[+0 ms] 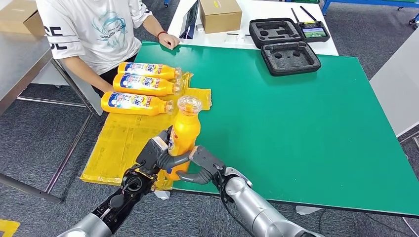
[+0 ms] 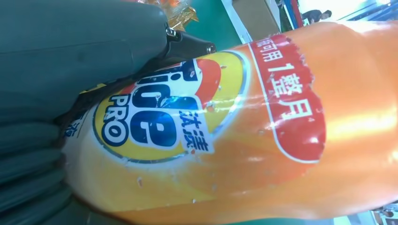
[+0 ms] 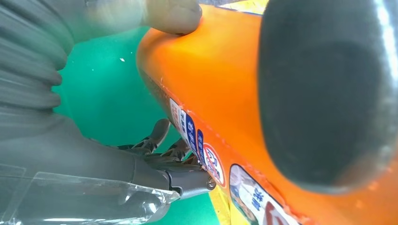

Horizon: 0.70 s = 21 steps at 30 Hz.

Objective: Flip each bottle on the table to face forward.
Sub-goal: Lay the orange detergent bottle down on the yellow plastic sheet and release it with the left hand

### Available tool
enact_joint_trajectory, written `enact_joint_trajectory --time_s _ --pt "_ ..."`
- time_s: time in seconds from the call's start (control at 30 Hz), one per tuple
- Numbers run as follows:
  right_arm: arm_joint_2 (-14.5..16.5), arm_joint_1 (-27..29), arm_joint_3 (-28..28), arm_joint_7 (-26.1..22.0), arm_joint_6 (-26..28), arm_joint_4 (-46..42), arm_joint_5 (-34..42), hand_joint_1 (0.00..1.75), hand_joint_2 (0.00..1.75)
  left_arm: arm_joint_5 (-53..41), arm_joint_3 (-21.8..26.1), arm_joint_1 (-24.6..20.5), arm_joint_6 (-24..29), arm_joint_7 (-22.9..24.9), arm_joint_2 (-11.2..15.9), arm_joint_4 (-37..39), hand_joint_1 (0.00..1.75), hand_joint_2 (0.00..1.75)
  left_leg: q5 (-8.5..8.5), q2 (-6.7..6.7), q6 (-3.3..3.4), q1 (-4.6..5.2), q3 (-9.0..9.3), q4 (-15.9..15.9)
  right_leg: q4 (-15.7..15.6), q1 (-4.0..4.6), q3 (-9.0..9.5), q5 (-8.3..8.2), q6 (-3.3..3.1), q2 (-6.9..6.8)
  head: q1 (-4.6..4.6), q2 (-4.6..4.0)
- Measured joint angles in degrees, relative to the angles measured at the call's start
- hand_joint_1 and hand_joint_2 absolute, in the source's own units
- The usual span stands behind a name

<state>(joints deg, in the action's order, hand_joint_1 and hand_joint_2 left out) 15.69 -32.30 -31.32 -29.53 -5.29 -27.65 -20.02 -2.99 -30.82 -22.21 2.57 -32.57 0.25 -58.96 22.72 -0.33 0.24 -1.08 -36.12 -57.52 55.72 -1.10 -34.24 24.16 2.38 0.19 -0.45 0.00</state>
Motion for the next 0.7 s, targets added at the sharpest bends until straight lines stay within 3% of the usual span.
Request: enact_joint_trajectory --time_s 0.07,0.1,0.13,0.27,0.47,0.7 --pt "0.0 -0.1 -0.1 0.0 0.5 0.1 -0.1 0.24 1.75 0.2 0.1 0.1 0.1 0.0 0.1 -0.2 1.75 1.75 0.0 0.0 0.0 0.0 0.0 0.0 0.0 0.0 0.0 0.0 0.0 0.0 0.01 0.0" --pt "0.0 0.0 -0.2 -0.1 0.9 0.1 -0.3 0.0 1.75 0.3 0.2 0.2 0.4 0.1 0.2 -0.3 1.75 1.75 0.0 0.0 0.0 0.0 0.0 0.0 0.0 0.0 0.0 0.0 0.0 0.0 0.01 0.0" --pt "0.0 0.1 -0.2 -0.3 1.6 0.1 -0.4 0.0 1.75 0.3 0.3 0.4 0.8 0.2 0.3 -0.6 1.75 1.75 0.0 0.01 0.0 0.0 0.0 0.0 0.0 0.0 0.0 0.0 0.0 0.0 0.0 0.0" --pt "-0.1 0.8 -0.3 -1.5 4.0 -0.4 -0.2 0.0 0.0 -0.4 1.0 1.0 3.6 0.3 0.9 -1.4 1.75 1.75 0.0 0.01 0.0 0.0 0.0 0.0 0.0 0.01 -0.01 0.0 0.0 0.0 0.0 -0.01" --pt "-1.0 3.4 0.2 -5.8 9.6 -6.7 1.2 0.0 0.0 -4.3 3.8 1.1 13.2 -0.3 1.5 -2.0 1.75 1.75 0.0 0.01 0.0 -0.01 0.01 0.0 0.0 0.01 -0.01 0.0 0.0 0.0 0.0 0.0" --pt "-4.8 10.7 2.0 -7.6 12.0 -25.9 3.2 0.0 0.0 -6.4 10.0 1.2 19.0 -0.7 2.4 -1.6 1.75 1.75 0.01 0.0 0.0 0.0 0.0 0.0 0.0 0.0 -0.02 0.0 0.0 0.0 0.01 0.0"
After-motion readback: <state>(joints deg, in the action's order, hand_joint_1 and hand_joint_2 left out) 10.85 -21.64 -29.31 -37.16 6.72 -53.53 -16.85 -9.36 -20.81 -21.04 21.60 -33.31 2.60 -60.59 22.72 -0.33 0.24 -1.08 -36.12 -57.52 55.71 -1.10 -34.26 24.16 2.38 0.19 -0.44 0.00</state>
